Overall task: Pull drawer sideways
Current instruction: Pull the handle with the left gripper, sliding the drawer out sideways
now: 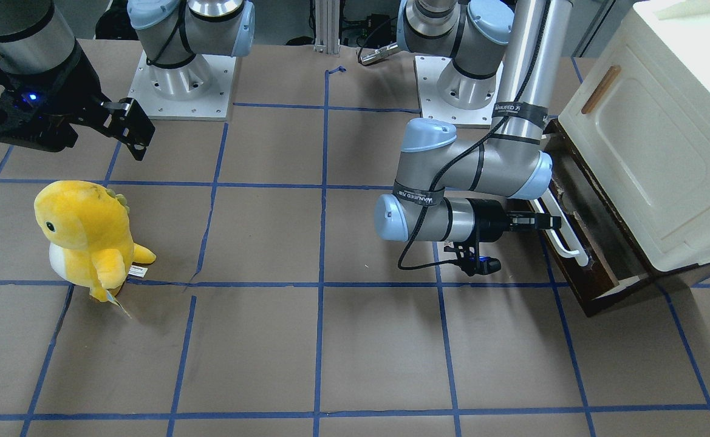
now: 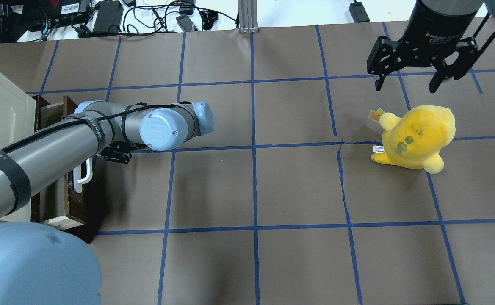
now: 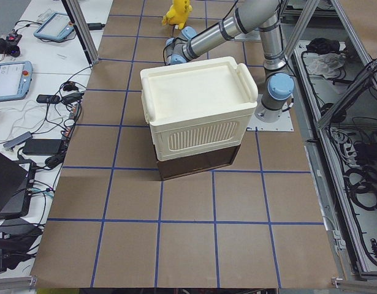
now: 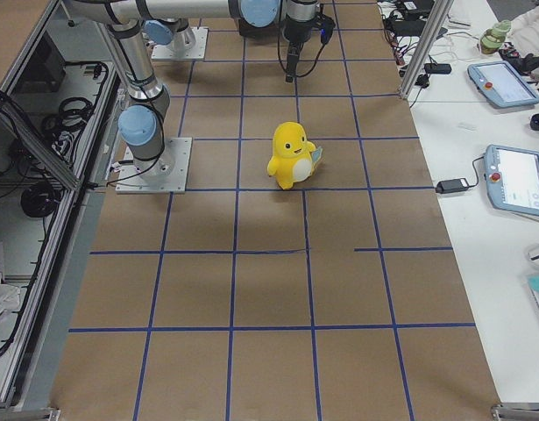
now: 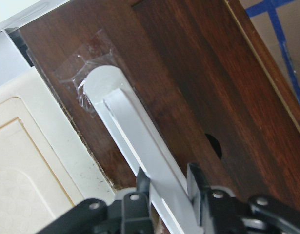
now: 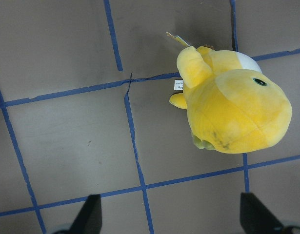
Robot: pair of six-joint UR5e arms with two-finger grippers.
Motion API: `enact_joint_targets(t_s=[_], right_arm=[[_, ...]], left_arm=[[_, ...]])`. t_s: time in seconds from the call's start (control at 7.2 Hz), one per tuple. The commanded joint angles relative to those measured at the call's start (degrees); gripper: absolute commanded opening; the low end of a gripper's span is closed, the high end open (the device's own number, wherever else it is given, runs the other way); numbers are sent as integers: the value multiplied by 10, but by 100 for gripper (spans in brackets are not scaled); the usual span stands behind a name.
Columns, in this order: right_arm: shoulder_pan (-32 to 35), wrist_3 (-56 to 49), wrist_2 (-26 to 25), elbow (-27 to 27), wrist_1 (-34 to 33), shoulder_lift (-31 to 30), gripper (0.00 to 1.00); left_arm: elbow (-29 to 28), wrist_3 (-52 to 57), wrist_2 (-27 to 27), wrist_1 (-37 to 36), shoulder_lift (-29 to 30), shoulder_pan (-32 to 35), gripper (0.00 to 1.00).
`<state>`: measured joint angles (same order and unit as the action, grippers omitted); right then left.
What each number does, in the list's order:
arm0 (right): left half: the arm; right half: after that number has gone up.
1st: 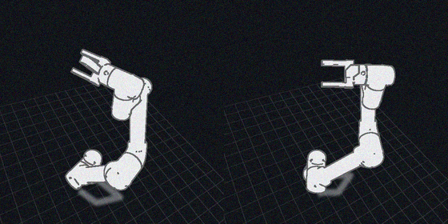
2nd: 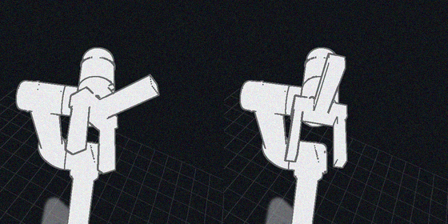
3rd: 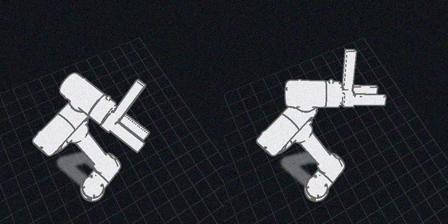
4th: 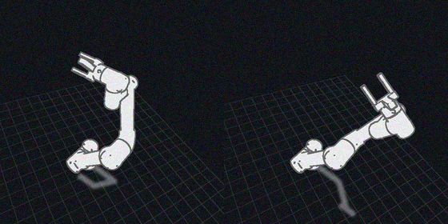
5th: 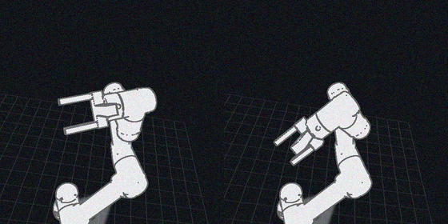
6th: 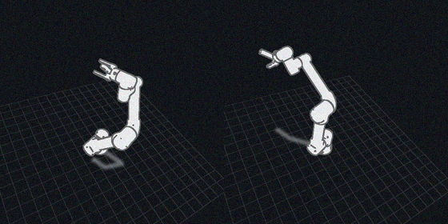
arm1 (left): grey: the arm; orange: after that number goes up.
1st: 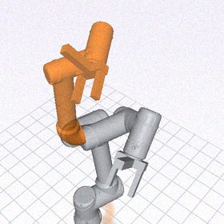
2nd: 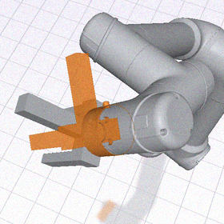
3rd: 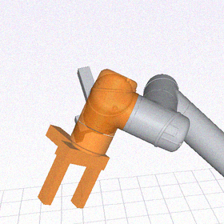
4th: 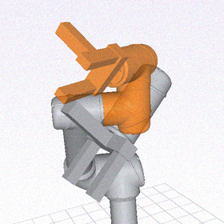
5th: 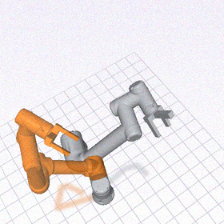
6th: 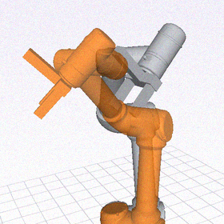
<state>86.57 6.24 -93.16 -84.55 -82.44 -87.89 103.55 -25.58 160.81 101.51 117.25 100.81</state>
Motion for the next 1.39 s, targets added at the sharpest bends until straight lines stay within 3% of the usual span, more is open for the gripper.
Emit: enact_joint_targets(t_s=[0.0,1.25], right_arm=[[0,0,0,0,1,0,100],[0,0,0,0,0,0,100]], left_arm=[[-2,0,-1,0,0,13,28],[-4,2,5,-1,0,47,29]])
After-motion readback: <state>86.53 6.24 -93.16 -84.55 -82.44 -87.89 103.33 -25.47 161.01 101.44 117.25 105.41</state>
